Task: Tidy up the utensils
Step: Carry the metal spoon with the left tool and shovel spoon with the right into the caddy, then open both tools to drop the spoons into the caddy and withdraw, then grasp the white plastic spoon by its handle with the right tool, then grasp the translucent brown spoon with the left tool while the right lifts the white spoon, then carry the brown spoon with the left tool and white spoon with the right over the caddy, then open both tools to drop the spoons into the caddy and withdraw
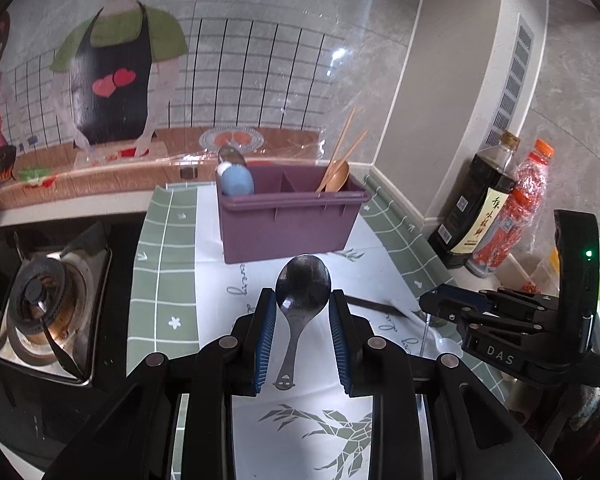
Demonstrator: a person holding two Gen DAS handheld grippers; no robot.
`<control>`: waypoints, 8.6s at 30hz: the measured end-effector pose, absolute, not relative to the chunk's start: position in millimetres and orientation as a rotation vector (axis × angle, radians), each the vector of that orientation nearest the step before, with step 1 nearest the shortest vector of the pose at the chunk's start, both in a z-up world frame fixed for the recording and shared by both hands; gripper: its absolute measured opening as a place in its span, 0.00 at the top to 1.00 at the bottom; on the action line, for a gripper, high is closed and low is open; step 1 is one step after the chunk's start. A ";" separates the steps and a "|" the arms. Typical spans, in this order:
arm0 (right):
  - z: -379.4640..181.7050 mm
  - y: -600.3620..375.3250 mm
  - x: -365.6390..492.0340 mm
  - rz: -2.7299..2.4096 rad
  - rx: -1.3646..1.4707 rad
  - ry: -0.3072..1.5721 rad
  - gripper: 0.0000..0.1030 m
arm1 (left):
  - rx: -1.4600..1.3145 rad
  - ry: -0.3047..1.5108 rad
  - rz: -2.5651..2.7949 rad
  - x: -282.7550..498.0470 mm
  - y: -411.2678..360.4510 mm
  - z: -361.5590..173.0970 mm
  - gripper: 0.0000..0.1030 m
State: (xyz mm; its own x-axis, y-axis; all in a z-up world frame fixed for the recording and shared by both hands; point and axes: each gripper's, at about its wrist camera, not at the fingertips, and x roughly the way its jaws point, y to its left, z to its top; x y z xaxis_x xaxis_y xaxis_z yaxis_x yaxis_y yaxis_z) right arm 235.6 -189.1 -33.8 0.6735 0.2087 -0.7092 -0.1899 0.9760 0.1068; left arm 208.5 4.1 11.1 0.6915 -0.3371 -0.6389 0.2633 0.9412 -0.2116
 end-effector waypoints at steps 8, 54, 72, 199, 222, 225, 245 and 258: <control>-4.2 -188.1 231.8 0.244 0.034 0.732 0.79 | -0.094 0.643 -0.351 207.9 6.5 48.3 0.73; 35.1 -150.3 432.5 0.180 -0.051 0.675 0.79 | -0.232 0.726 -0.339 410.2 4.9 -8.4 0.73; 54.8 -189.1 372.8 0.115 -0.050 0.637 0.28 | -0.178 0.754 -0.326 390.1 6.8 5.1 0.59; -14.5 -195.3 265.4 0.306 0.037 0.791 0.91 | -0.262 0.813 -0.347 235.3 19.3 8.8 0.66; 167.9 -211.5 339.9 0.326 0.194 0.288 0.91 | -0.288 0.381 -0.391 317.0 6.6 175.0 0.66; 151.3 -207.1 361.2 0.310 0.190 0.327 0.91 | -0.306 0.394 -0.379 336.4 8.9 158.6 0.66; 37.3 -168.6 437.6 0.260 0.078 0.571 0.91 | -0.343 0.588 -0.317 411.2 5.0 34.3 0.66; -2.2 -159.3 435.0 0.295 0.063 0.729 0.74 | -0.341 0.781 -0.314 412.2 0.4 -6.8 0.65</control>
